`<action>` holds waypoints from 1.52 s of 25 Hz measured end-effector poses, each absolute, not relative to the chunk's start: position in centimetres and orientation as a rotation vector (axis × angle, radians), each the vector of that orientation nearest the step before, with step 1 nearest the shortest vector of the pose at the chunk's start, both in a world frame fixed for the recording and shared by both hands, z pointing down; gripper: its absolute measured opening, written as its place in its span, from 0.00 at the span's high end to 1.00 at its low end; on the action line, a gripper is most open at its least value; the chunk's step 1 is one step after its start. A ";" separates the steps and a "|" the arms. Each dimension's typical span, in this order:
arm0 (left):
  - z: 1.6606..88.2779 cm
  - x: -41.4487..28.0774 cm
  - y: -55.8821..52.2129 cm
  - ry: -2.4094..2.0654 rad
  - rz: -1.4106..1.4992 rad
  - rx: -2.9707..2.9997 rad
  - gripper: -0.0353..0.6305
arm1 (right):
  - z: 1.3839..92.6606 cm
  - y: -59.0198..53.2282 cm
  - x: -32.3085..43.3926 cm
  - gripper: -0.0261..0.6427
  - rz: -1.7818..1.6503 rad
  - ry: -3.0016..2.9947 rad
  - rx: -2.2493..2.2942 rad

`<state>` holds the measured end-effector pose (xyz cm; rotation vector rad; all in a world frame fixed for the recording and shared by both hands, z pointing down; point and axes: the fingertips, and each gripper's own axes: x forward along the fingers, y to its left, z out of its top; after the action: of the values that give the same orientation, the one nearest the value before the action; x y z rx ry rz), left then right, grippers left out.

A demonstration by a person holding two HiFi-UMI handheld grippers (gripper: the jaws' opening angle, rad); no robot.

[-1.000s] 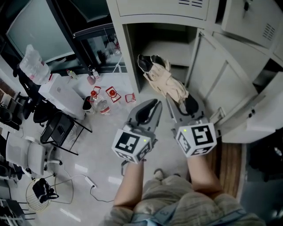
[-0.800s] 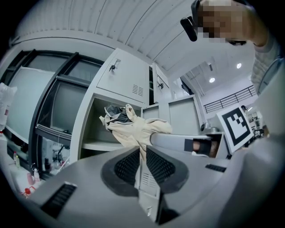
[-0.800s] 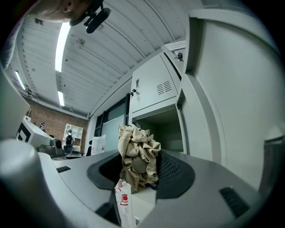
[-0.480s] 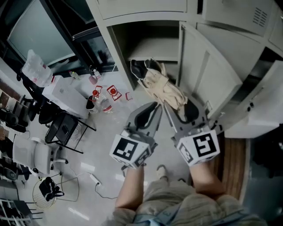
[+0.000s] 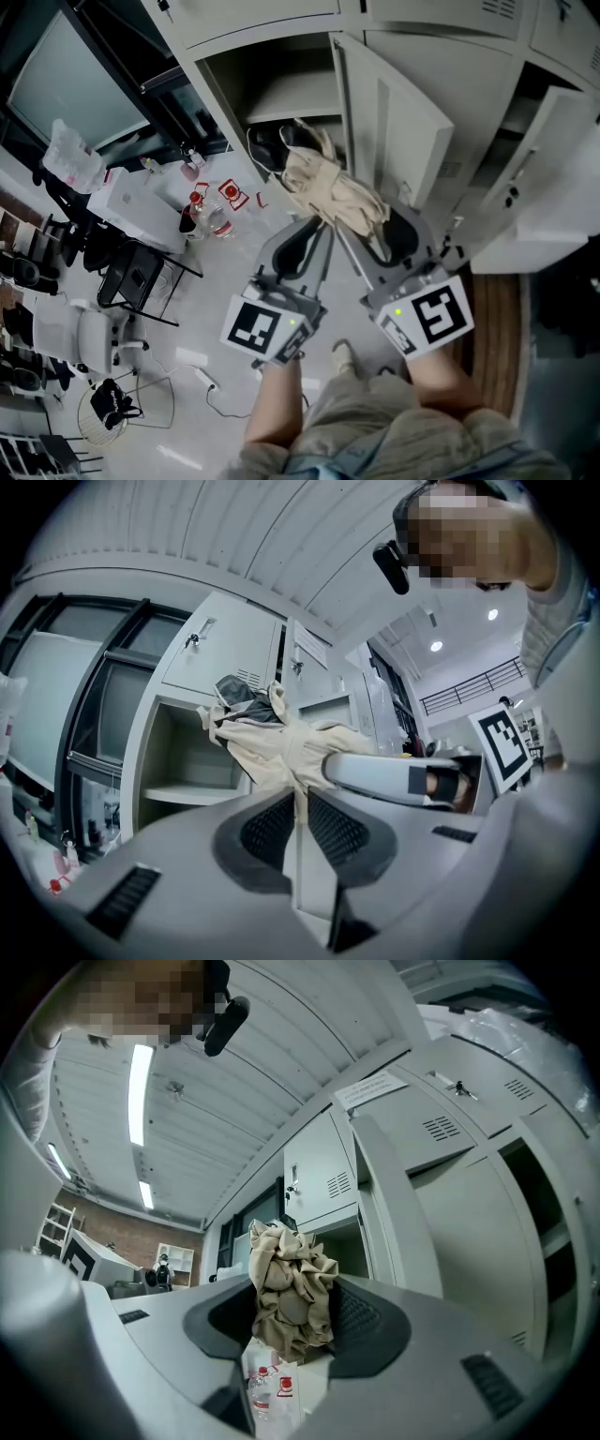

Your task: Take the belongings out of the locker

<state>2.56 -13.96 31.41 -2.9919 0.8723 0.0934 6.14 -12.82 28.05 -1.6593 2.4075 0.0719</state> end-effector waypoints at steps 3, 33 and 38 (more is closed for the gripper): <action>31.4 3.1 -12.7 0.855 0.089 -2.985 0.91 | 28.1 -11.4 6.5 0.66 0.075 2.427 -1.634; 33.3 15.2 2.4 0.482 0.130 -3.063 0.91 | 32.4 3.9 20.4 0.65 0.158 2.287 -1.862; 34.5 16.0 2.1 0.481 0.097 -3.079 0.91 | 33.3 4.5 22.4 0.65 0.144 2.270 -1.914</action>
<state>16.00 2.11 34.47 -3.0787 0.4811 0.0966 22.43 4.48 33.32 -1.9143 2.2702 0.1441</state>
